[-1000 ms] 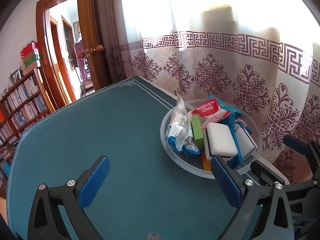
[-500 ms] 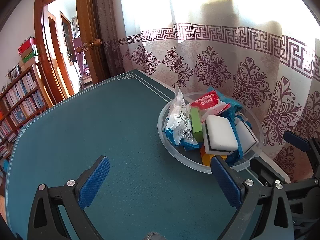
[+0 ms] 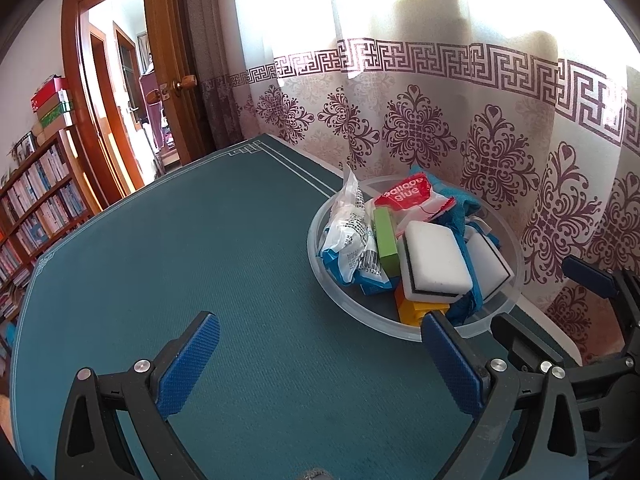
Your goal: Organize objects
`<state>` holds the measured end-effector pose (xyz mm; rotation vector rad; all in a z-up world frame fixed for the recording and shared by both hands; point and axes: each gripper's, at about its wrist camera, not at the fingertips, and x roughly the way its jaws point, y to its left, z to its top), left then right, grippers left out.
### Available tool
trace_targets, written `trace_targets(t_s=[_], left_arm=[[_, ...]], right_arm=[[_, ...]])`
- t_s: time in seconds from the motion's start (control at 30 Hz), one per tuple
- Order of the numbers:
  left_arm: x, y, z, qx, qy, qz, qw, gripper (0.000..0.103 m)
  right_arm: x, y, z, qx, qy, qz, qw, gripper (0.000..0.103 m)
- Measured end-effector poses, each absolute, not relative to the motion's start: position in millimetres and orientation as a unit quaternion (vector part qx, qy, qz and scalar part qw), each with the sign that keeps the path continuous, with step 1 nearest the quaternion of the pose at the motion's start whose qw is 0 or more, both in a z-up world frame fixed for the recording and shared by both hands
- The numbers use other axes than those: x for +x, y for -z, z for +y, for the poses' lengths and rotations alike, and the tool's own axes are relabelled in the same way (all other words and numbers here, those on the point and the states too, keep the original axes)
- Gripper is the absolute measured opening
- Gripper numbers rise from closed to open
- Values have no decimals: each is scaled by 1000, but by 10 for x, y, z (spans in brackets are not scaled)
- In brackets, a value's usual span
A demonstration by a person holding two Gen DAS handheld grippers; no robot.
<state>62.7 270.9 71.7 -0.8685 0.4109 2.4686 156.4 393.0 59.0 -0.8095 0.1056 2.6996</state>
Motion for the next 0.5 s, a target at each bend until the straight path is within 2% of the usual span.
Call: trace_targets(t_s=[0.5], left_arm=[[618, -701, 2703, -321, -903, 150, 242, 103]], right_arm=[[1537, -527, 3934, -292, -943, 39, 158, 99]])
